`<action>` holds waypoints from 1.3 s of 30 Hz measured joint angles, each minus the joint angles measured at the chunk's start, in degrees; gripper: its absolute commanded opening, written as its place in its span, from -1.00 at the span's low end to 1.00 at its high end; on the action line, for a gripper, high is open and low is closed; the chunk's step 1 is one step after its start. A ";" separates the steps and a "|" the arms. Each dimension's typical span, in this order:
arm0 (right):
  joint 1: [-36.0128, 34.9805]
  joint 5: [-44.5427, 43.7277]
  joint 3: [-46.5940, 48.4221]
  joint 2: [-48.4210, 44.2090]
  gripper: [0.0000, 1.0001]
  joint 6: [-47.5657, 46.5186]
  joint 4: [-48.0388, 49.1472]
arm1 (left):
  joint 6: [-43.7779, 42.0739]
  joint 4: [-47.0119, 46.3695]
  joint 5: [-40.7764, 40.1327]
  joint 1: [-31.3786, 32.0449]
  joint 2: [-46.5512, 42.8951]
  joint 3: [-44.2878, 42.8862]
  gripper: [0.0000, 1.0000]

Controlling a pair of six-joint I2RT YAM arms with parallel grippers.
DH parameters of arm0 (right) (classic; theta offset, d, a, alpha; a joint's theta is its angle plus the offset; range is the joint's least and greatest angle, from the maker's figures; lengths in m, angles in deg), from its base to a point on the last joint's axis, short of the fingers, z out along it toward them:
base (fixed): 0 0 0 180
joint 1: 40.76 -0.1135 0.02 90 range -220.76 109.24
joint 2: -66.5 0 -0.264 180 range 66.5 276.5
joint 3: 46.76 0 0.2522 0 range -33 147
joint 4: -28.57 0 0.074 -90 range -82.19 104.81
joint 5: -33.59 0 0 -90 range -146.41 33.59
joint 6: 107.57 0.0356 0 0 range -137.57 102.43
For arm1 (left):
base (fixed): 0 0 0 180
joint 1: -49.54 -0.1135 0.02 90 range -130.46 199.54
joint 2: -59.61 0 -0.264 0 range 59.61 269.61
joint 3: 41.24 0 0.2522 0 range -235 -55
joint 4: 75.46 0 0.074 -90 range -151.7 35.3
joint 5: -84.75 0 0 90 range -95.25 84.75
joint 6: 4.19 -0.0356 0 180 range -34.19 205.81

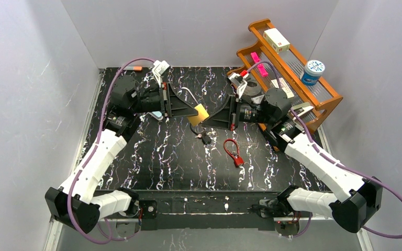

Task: Unlock with the key
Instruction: Unlock the lock.

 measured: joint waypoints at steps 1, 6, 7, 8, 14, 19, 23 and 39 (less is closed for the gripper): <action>0.00 -0.55 -0.09 -0.04 -0.91 0.24 0.15 | 0.02 -0.07 -0.66 0.00 -0.02 0.00 -1.00; -0.07 -8.31 -5.46 -3.41 -0.38 3.34 5.73 | 3.96 -4.44 -5.95 0.66 -0.13 2.10 -1.00; -0.09 -9.90 -6.73 -4.35 -0.20 3.93 6.86 | 5.35 -6.10 -6.82 1.05 -0.15 3.13 -1.00; -0.17 -11.74 -8.55 -5.68 -0.07 4.83 8.39 | 7.08 -8.02 -7.91 1.46 -0.17 4.42 -1.00; -0.48 -20.63 -18.16 -12.59 0.17 8.20 16.81 | 13.79 -12.96 -9.20 2.84 -0.15 8.17 -1.00; -0.48 -22.88 -18.69 -13.38 0.11 9.55 18.88 | 15.76 -15.34 -9.11 3.10 -0.15 8.28 -1.00; -0.48 -23.21 -18.69 -12.94 -0.04 10.56 19.06 | 16.74 -16.46 -9.11 3.13 -0.15 8.28 -1.00; -0.48 -20.13 -18.69 -10.58 -0.71 13.86 20.68 | 17.03 -19.02 -10.75 3.15 -0.15 9.38 -1.00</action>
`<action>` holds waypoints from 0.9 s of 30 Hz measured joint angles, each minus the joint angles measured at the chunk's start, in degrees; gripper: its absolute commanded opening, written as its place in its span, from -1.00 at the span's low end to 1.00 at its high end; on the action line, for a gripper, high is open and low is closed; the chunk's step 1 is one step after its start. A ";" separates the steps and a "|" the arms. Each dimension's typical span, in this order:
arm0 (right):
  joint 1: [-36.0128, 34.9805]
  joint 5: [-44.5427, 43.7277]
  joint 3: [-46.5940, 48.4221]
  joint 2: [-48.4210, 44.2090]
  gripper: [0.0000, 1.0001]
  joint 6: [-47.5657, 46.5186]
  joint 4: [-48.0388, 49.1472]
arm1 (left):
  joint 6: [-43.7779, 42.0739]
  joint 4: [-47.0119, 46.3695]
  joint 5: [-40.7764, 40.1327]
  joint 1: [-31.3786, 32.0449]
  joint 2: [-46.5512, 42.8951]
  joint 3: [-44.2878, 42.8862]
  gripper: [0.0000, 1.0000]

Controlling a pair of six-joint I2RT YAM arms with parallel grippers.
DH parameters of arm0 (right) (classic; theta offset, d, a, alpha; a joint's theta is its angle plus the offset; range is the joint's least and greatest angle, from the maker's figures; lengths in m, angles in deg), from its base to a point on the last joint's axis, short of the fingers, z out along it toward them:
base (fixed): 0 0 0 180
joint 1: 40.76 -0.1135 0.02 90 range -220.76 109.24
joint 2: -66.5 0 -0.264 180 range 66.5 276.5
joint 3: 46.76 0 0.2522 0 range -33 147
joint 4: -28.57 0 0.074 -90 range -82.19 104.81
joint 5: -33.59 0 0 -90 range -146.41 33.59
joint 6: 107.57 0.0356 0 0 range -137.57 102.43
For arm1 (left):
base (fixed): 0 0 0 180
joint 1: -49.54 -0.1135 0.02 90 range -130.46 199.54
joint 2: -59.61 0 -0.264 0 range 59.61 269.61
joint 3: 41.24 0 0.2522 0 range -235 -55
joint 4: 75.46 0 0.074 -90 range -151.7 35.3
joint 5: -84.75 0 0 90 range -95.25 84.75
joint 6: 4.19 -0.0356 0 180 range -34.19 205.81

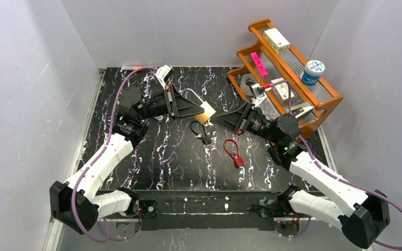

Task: Unlock with the key
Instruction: Unlock the lock.

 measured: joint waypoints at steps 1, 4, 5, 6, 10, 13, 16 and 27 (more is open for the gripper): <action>0.00 0.15 0.00 0.17 -0.81 0.24 0.28 | -0.02 -0.04 -0.20 0.00 0.00 0.20 -1.00; 0.00 0.35 0.02 0.79 -0.97 1.22 1.01 | -0.11 -0.11 -0.68 -0.04 0.00 0.50 -1.00; 0.00 0.44 0.02 0.98 -0.97 1.57 1.11 | -0.13 -0.22 -0.79 -0.04 0.00 0.55 -1.00; 0.00 0.48 0.02 1.22 -0.97 1.90 1.33 | -0.13 -0.42 -0.98 -0.04 0.00 0.61 -1.00; 0.17 0.46 0.00 2.84 -0.97 4.11 3.50 | 0.70 -2.73 -1.64 -0.52 -0.02 1.81 -1.00; 0.35 0.31 -0.20 5.11 -0.97 7.89 7.48 | 1.64 -4.17 -2.32 -1.01 -0.11 2.27 -1.00; 0.39 -0.28 -1.22 7.41 -0.97 13.14 13.66 | 2.01 -5.79 -3.17 -1.27 -0.26 2.29 -1.00; -0.61 -5.53 -4.15 15.39 -0.97 34.03 33.29 | -2.40 -9.60 -8.81 -0.79 -2.43 3.08 -1.00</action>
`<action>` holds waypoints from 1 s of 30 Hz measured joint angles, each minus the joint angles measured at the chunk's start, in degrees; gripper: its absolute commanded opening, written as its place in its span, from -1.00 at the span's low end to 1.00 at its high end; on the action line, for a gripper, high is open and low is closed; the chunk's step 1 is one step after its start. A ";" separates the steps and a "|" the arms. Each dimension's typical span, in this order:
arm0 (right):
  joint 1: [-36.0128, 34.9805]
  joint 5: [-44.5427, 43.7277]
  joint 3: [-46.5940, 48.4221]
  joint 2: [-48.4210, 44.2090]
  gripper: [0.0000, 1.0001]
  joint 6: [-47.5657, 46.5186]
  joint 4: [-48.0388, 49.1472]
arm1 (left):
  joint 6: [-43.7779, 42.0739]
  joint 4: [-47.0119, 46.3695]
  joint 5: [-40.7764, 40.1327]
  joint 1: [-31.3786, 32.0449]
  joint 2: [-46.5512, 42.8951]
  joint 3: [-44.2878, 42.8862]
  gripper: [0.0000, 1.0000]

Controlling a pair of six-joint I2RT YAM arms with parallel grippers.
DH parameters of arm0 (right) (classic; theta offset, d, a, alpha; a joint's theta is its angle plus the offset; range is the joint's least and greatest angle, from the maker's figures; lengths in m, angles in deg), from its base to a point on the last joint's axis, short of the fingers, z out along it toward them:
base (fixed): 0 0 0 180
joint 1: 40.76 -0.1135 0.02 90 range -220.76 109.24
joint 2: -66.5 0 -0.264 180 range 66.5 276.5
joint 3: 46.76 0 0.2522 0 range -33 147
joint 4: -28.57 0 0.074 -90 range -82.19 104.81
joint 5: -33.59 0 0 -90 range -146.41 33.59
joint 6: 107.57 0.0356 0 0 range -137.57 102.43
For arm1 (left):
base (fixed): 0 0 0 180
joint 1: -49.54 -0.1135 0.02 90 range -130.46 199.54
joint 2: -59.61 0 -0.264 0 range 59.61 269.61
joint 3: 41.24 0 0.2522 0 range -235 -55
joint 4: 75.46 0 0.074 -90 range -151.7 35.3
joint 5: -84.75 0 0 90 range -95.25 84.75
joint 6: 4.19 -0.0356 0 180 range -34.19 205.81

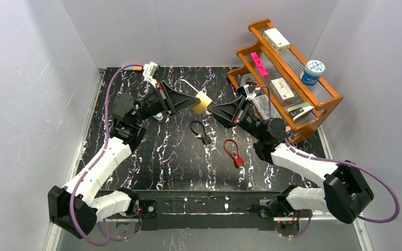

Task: Unlock with the key
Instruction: Unlock the lock.

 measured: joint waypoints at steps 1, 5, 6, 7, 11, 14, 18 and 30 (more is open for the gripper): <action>-0.11 -0.48 -0.02 0.26 -0.97 1.22 0.83 | -0.26 -0.81 -0.33 0.13 0.00 0.00 -1.00; -0.68 -1.92 -0.02 1.33 -0.97 6.08 3.50 | -1.64 -3.91 -1.16 0.57 0.00 0.11 -1.00; -0.87 -2.32 -0.02 1.70 -0.97 7.45 4.26 | -2.40 -4.92 -1.33 0.66 0.00 0.15 -1.00; -1.09 -2.80 -0.02 2.01 -0.97 8.87 4.87 | -3.13 -5.64 -1.53 0.70 0.02 0.17 -1.00; -1.88 -4.61 0.00 2.60 -0.97 13.55 5.92 | -6.10 -8.63 -1.68 0.90 0.31 0.17 -1.00; -2.25 -6.08 0.02 2.60 -0.97 16.17 5.95 | -7.43 -10.40 -1.49 1.01 1.27 -0.57 -1.00; -2.25 -7.67 -0.02 2.01 0.04 16.48 4.96 | -8.26 -11.61 -1.22 1.07 2.80 -1.64 -1.00; -2.08 -13.57 -3.91 -21.29 0.84 -13.35 -24.37 | -7.45 -11.93 -1.92 1.05 3.08 1.01 -1.00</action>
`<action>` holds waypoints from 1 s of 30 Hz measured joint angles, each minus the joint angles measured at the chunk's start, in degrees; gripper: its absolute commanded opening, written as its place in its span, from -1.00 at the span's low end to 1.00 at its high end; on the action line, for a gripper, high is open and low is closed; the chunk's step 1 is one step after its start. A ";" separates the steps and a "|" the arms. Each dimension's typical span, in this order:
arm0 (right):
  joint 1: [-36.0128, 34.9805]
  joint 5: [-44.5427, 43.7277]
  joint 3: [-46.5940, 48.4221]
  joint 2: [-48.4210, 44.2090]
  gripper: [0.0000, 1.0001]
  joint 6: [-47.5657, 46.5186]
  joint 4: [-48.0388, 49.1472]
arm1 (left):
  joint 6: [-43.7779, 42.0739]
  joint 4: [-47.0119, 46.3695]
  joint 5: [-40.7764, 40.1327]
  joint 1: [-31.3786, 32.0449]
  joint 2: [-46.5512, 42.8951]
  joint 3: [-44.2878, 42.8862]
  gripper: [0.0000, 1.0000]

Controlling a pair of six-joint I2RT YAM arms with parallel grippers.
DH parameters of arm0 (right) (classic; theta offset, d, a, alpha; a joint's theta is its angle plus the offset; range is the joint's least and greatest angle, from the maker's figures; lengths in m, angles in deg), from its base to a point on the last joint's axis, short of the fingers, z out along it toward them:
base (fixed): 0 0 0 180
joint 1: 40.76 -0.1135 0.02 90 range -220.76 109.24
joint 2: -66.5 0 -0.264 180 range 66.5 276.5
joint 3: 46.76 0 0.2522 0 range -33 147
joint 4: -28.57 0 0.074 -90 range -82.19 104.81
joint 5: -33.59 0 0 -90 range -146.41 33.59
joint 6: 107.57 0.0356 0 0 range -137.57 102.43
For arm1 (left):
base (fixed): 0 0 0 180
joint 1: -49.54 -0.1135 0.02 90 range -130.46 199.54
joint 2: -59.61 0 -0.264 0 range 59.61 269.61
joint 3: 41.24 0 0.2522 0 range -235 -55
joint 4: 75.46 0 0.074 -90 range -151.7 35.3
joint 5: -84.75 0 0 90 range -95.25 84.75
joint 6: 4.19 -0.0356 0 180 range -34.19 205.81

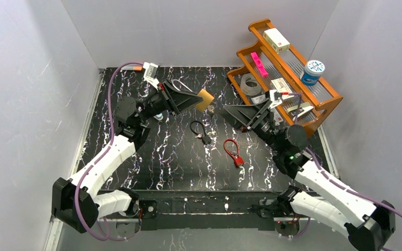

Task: Unlock with the key
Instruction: Unlock the lock.

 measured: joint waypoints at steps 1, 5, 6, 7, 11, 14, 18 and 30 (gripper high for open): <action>0.00 -0.17 2.01 -0.68 0.84 -3.80 -4.20 | 0.20 0.04 0.09 0.00 0.00 0.42 -1.00; 0.11 -0.31 14.01 -1.01 0.84 -19.71 -20.87 | 1.09 0.52 0.39 0.00 -0.28 2.78 -1.00; 0.11 -0.26 16.13 -1.03 0.84 -22.95 -23.50 | 1.33 0.70 0.52 0.00 -0.37 3.32 -1.00; 0.11 -0.17 17.81 -1.07 0.85 -25.94 -25.79 | 1.57 0.79 0.66 0.00 -0.42 3.74 -1.00; 0.22 1.44 19.87 -0.83 0.84 -34.67 -31.74 | 2.91 1.36 1.29 0.02 -0.44 4.92 -1.00; 0.22 4.33 20.11 1.25 0.84 -38.99 -35.21 | 4.09 1.33 2.12 0.00 -0.48 5.31 -1.00; 0.22 7.63 20.57 4.74 0.85 -41.68 -37.94 | 5.49 1.31 4.11 0.00 -0.48 5.42 -1.00; 0.22 15.30 21.59 10.29 0.54 -42.42 -36.70 | 8.98 1.29 9.81 0.00 -0.44 5.73 -1.00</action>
